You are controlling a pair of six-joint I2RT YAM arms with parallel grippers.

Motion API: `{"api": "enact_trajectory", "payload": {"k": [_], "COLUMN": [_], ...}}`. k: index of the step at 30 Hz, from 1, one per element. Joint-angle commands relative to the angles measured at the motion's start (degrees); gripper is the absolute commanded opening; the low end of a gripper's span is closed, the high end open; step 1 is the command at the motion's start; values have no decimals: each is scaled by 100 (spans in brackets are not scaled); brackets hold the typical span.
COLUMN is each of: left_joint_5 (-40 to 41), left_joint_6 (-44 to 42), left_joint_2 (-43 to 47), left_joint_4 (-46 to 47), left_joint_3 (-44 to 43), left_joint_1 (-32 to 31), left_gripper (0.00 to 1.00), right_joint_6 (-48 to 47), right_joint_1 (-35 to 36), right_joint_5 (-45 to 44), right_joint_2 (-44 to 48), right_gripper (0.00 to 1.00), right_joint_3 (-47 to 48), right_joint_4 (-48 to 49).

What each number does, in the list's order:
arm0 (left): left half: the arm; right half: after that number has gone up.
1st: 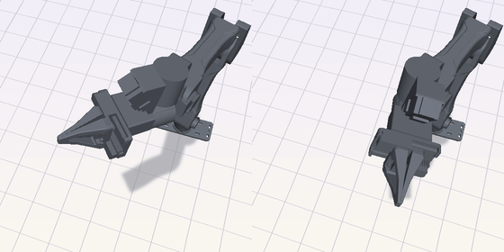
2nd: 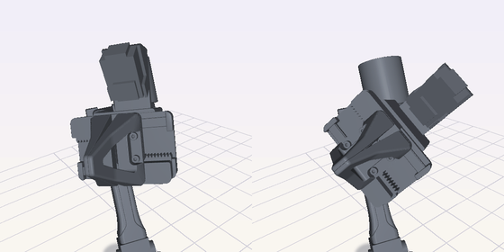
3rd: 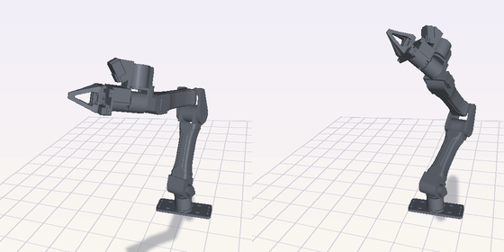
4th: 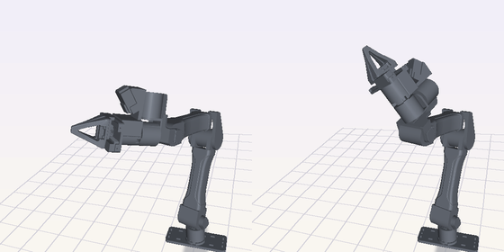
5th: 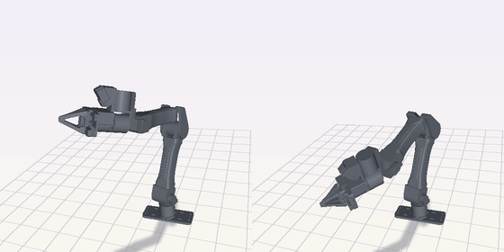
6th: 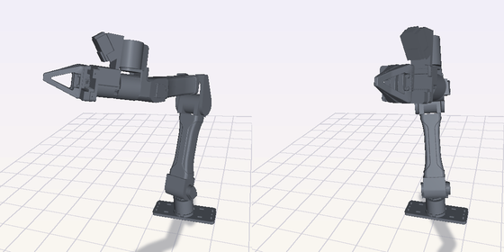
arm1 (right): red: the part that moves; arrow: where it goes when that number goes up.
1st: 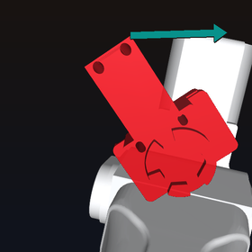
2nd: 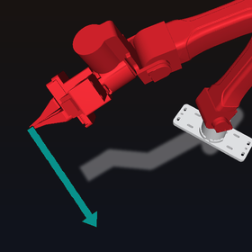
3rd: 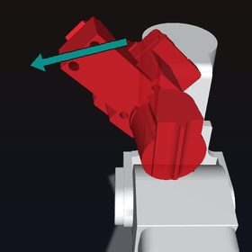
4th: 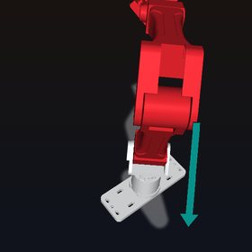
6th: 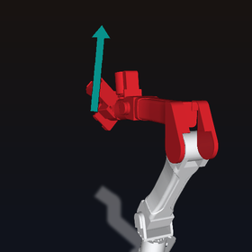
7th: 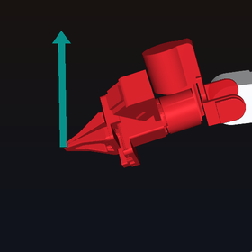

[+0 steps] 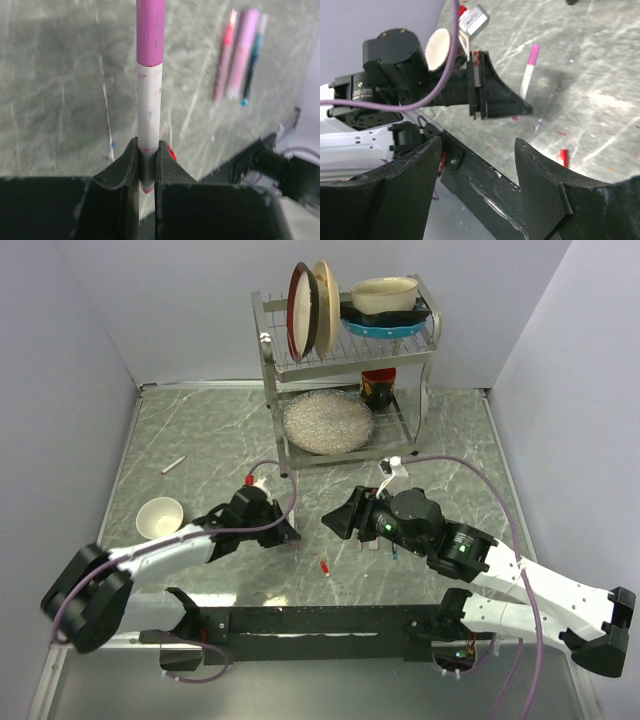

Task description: Insert the pens into the pen caps

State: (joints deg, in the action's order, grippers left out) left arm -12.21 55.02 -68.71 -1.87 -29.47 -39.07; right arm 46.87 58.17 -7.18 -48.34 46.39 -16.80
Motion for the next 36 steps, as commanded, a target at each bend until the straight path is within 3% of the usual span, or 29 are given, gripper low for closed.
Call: {"api": "enact_trajectory", "payload": {"k": [1, 6, 11, 16, 18, 21, 23, 24, 25, 28, 31, 36], "left_joint_5": [719, 983, 1062, 1782, 2317, 3063, 2884, 2395, 2198, 1907, 1653, 739], "left_joint_6": [333, 448, 369, -658, -1279, -2414, -3413, -3663, -3874, -4358, -5052, -5722], "left_joint_2": [-643, -1249, -1286, -926, -820, -513, -67, 58, 164, 349, 166, -1028], "left_joint_4": [336, 204, -312, -1682, -2480, -2932, -2645, -2521, -2329, -2003, -1529, -1342], "left_joint_3": [-515, -858, -1016, -2008, -2597, -3073, -2995, -2977, -2968, -3020, -3055, -3608], "left_joint_1": [-188, -443, -514, -505, -479, -321, 222, 555, 1307, 2513, 3227, 4494], "left_gripper": [6, 20, 39, 59, 63, 63, 65, 65, 65, 65, 65, 63], "right_joint_6": [120, 156, 164, 164, 147, 112, 42, 15, -11, -73, -126, -196], "right_joint_1": [-43, -34, -34, -34, -34, -43, -34, -25, -34, -34, -34, -34], "right_joint_5": [-310, -398, -398, -389, -398, -407, -424, -459, -503, -714, -846, -961], "right_joint_2": [193, 202, 263, 500, 588, 799, 983, 1054, 1194, 1510, 1783, 2038], "right_gripper": [68, 68, 67, 67, 67, 67, 67, 67, 67, 67, 67, 66], "right_joint_3": [-139, -201, -253, -341, -368, -403, -429, -438, -438, -412, -377, -333], "right_joint_4": [-166, -359, -403, -386, -412, -491, -561, -605, -658, -886, -1141, -1291]}}
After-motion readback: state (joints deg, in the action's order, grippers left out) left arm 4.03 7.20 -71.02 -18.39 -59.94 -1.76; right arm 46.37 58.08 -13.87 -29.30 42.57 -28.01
